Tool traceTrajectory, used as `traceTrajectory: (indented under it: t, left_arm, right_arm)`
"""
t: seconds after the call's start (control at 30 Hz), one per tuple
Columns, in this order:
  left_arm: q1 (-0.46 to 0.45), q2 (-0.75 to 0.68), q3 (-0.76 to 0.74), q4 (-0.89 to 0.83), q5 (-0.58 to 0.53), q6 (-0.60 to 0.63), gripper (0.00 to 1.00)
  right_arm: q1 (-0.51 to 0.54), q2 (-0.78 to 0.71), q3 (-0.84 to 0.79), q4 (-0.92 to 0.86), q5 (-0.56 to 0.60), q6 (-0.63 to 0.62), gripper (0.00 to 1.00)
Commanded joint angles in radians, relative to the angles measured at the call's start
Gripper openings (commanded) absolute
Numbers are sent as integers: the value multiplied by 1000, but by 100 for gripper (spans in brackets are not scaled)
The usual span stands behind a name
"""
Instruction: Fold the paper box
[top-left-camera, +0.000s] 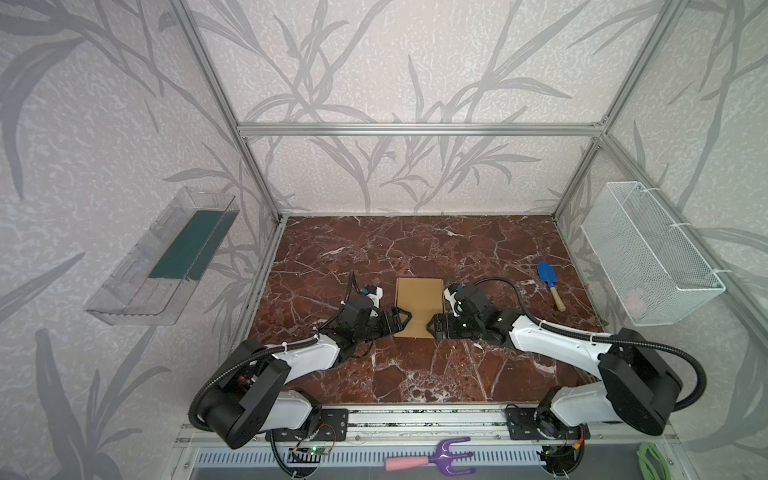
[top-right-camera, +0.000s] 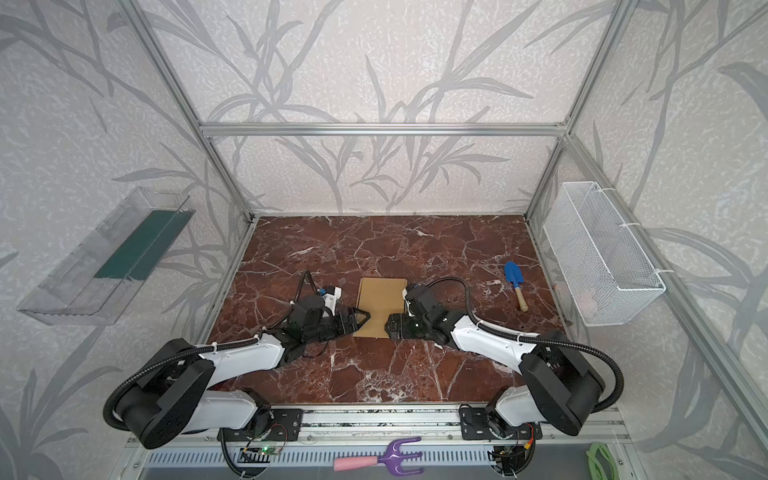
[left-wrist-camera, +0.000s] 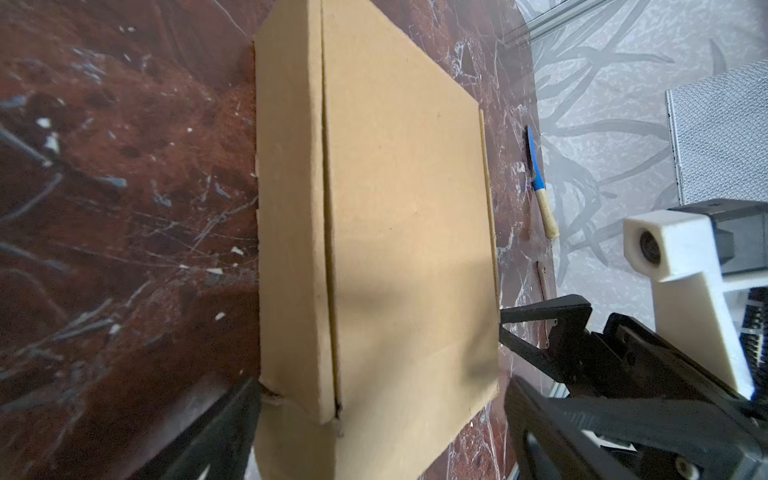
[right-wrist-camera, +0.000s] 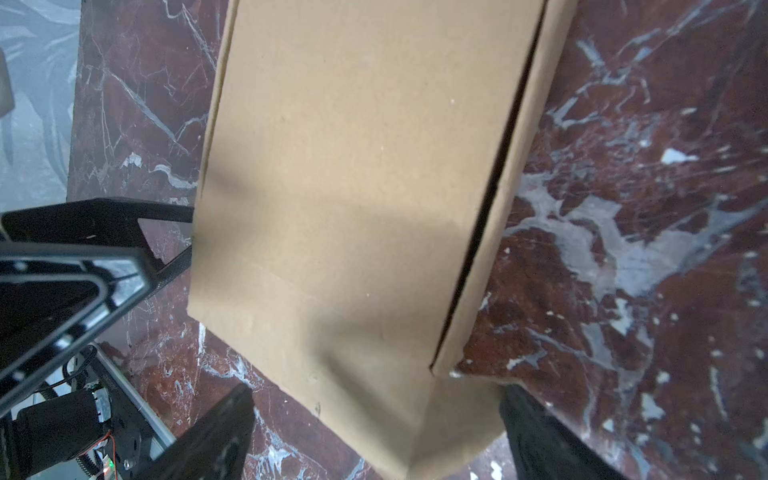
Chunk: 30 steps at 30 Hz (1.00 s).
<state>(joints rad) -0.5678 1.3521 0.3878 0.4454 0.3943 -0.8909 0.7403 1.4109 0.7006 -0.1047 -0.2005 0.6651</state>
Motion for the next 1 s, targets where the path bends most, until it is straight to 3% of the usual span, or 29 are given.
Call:
traceTrajectory:
  t: [0.0,0.97]
  left_arm:
    - [-9,18,-10,46,13,-17,92]
    - [-32,36,-9,93,13,-67,91]
  right_arm:
    - [9,17,33,28,-10,11,92]
    - [11,57,19,72,-23,25,91]
